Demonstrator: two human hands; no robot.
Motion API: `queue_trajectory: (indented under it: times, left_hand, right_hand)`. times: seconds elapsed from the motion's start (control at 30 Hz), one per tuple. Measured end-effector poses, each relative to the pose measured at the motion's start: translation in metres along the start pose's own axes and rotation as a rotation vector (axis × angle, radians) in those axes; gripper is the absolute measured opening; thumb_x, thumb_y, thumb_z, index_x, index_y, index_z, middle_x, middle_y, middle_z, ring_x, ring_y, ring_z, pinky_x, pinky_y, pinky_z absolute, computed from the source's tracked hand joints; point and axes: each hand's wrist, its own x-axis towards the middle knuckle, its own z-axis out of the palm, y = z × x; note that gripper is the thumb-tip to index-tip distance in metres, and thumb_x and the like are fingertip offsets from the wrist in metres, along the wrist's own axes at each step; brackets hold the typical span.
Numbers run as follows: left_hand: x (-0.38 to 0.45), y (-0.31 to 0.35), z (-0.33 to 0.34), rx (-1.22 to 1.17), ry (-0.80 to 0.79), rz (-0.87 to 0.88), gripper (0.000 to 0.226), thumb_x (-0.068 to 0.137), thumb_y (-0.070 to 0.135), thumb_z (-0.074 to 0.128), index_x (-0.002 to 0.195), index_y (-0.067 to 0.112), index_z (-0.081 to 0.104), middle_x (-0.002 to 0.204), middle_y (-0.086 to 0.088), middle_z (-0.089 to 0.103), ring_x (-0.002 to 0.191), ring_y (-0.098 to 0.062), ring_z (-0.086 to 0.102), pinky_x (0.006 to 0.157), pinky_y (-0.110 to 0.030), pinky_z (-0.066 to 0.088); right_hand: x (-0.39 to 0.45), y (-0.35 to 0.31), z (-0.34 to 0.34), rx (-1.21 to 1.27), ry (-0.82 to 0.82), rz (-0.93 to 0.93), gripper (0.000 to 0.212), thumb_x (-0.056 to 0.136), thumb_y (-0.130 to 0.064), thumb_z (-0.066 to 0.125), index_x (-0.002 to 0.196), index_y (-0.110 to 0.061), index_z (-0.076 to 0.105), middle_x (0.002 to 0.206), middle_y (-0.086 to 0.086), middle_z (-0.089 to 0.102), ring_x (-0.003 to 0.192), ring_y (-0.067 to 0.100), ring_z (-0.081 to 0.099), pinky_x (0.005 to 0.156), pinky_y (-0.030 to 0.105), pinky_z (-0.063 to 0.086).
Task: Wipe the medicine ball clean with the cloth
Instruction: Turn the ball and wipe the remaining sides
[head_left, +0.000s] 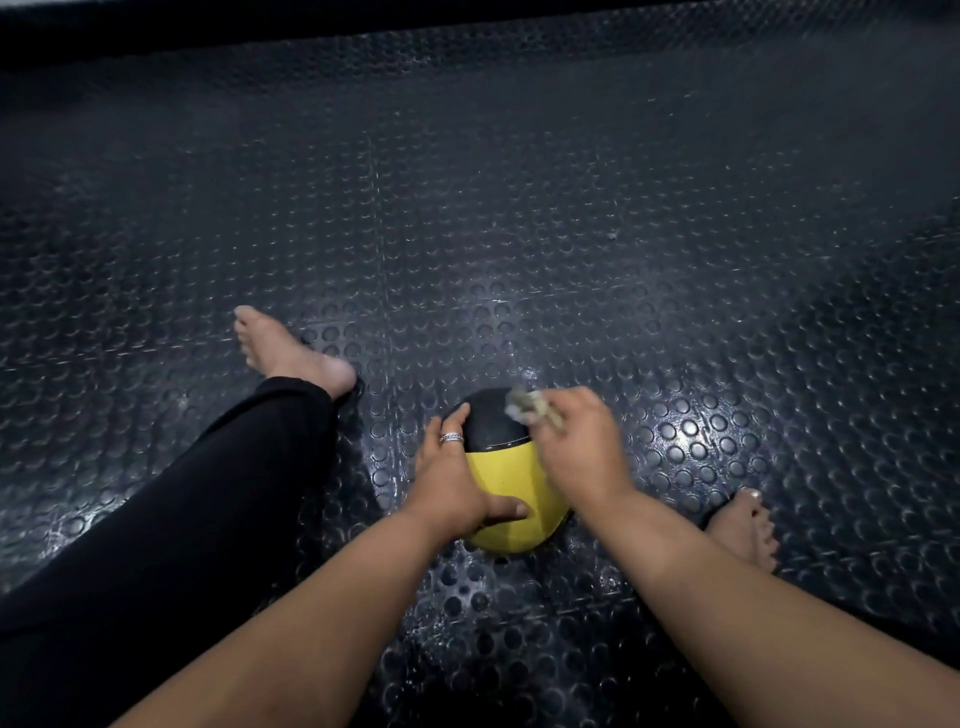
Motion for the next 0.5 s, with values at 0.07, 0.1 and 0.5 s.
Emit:
queue_trajectory:
  times: [0.07, 0.1, 0.5]
  left_hand:
    - [-0.004, 0.001, 0.005, -0.001, -0.003, 0.006, 0.137, 0.047, 0.038, 0.097, 0.153, 0.034, 0.010, 0.160, 0.005, 0.001, 0.148, -0.023, 0.011, 0.121, -0.042, 0.019]
    - [-0.005, 0.000, 0.006, 0.000, -0.004, 0.014, 0.135, 0.048, 0.037, 0.097, 0.153, 0.034, 0.011, 0.160, 0.005, 0.001, 0.148, -0.023, 0.011, 0.121, -0.042, 0.019]
    - [-0.005, -0.001, 0.006, -0.637, 0.095, -0.151, 0.081, 0.066, 0.036, 0.088, 0.129, 0.032, 0.038, 0.146, -0.010, 0.042, 0.130, -0.032, 0.045, 0.108, -0.052, 0.039]
  right_hand:
    - [-0.002, -0.002, 0.010, -0.144, -0.068, -0.130, 0.029, 0.085, -0.003, 0.057, 0.110, -0.010, 0.067, 0.101, 0.007, 0.057, 0.097, 0.022, 0.048, 0.084, 0.030, 0.041]
    - [0.001, 0.002, 0.011, -0.151, -0.053, -0.102, 0.028, 0.085, -0.004, 0.056, 0.111, -0.009, 0.067, 0.102, 0.008, 0.057, 0.097, 0.024, 0.049, 0.083, 0.030, 0.041]
    - [0.034, 0.066, -0.027, 0.354, -0.182, 0.858, 0.028, 0.092, -0.022, 0.055, 0.106, 0.002, 0.061, 0.088, 0.021, 0.068, 0.074, 0.029, 0.064, 0.080, 0.039, 0.052]
